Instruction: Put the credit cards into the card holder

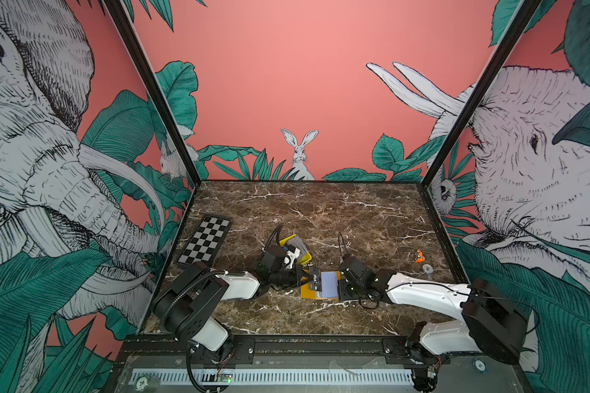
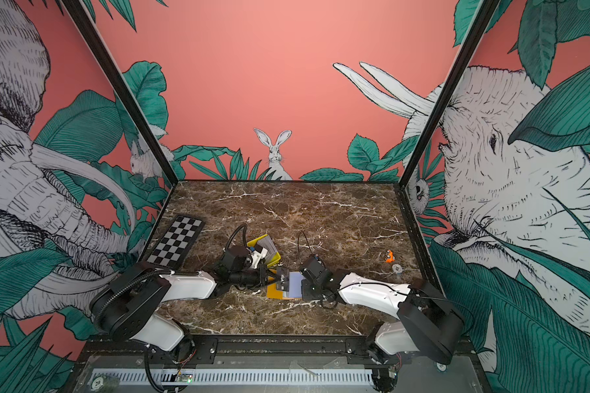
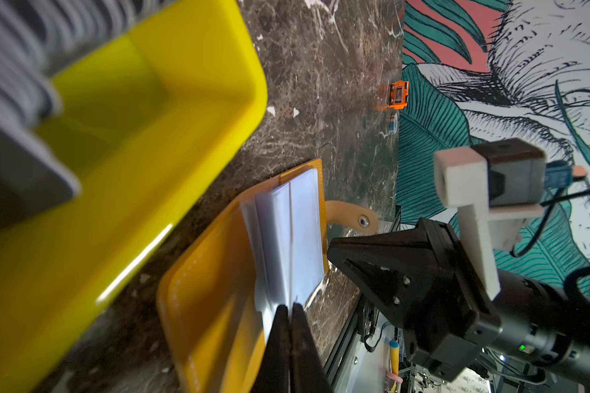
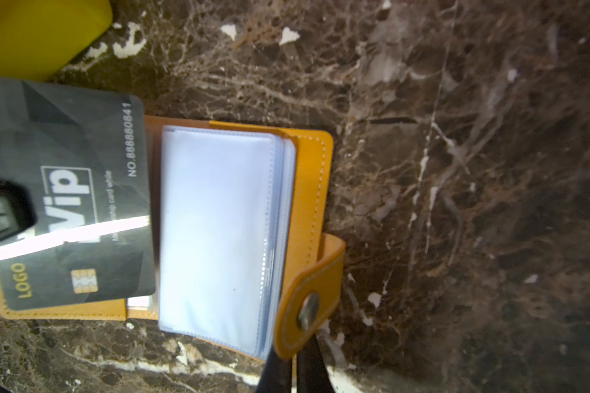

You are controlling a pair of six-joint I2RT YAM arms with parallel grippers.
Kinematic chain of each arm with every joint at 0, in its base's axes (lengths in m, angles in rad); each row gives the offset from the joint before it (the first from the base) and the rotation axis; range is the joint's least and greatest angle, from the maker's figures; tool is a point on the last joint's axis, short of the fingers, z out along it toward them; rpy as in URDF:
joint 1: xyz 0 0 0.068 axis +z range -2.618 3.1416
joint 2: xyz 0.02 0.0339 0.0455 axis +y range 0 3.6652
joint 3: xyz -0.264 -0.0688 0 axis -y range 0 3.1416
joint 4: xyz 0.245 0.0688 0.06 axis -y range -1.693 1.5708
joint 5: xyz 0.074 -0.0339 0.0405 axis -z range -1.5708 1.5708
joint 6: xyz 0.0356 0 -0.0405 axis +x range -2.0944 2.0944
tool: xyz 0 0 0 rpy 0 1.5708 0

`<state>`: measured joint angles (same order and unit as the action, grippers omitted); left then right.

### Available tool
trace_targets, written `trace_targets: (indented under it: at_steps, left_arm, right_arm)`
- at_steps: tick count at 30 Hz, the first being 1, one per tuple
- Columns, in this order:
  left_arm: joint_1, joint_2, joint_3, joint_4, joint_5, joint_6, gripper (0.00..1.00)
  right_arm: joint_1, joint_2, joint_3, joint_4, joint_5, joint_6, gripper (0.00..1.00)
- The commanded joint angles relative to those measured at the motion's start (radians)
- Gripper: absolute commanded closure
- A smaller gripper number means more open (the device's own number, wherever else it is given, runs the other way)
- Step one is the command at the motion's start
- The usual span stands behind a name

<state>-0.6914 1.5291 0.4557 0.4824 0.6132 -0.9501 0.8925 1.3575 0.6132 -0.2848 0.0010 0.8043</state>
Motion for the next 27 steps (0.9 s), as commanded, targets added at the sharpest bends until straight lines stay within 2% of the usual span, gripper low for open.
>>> trace_targets:
  at_steps: [1, 8, 27]
  left_arm:
    - [-0.003, 0.002, -0.018, 0.030, 0.006, -0.009, 1.00]
    - [-0.003, 0.006, -0.027, 0.018, -0.004, -0.025, 1.00]
    - [-0.003, 0.095, -0.048, 0.197, 0.057, -0.138, 1.00]
  right_arm:
    - [0.009, 0.010, 0.011, 0.004, 0.026, 0.005, 0.93]
    - [0.014, 0.015, 0.011, 0.005, 0.028, 0.004, 0.93]
    - [0.029, 0.040, 0.006, -0.018, 0.061, 0.001, 0.94]
